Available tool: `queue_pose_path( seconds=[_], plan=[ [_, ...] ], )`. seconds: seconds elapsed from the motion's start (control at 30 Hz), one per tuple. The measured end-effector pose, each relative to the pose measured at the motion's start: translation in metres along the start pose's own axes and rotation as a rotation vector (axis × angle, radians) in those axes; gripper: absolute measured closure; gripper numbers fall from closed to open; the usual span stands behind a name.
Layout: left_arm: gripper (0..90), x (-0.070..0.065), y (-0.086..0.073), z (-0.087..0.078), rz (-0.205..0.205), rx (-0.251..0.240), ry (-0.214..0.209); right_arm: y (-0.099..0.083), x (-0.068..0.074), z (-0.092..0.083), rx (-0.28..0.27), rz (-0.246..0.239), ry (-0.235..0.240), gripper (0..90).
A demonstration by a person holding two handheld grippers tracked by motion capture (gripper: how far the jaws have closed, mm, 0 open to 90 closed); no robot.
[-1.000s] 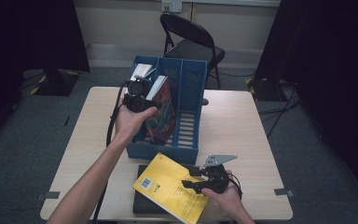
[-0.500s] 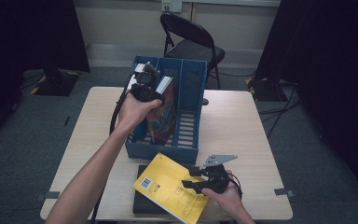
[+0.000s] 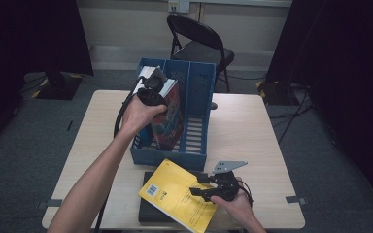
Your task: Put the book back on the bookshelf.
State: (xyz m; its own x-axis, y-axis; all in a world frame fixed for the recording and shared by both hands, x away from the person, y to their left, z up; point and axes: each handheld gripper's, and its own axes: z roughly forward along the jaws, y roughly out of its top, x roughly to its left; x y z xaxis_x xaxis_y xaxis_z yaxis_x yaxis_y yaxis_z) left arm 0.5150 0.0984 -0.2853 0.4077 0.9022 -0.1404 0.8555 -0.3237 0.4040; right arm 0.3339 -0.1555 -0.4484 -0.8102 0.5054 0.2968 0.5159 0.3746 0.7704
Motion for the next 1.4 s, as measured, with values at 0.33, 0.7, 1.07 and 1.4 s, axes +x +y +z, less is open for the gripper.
queue_pose_path(
  seconds=[0.33,0.7,1.07,1.4],
  plan=[
    [71.0,-0.002,0.006,0.003,0.007,0.075,-0.011,0.000,0.000,0.000,0.000,-0.004,-0.001,42.8],
    [70.8,-0.004,0.009,0.007,-0.003,0.128,0.002,0.000,0.000,0.000,0.000,-0.003,-0.001,42.7],
    [71.0,-0.005,0.007,0.011,0.032,0.152,-0.019,-0.001,0.000,-0.001,-0.001,-0.001,-0.002,42.6],
    [74.1,-0.003,0.008,0.010,0.044,0.149,-0.027,-0.001,-0.001,-0.001,-0.005,0.007,0.002,42.5]
  ],
)
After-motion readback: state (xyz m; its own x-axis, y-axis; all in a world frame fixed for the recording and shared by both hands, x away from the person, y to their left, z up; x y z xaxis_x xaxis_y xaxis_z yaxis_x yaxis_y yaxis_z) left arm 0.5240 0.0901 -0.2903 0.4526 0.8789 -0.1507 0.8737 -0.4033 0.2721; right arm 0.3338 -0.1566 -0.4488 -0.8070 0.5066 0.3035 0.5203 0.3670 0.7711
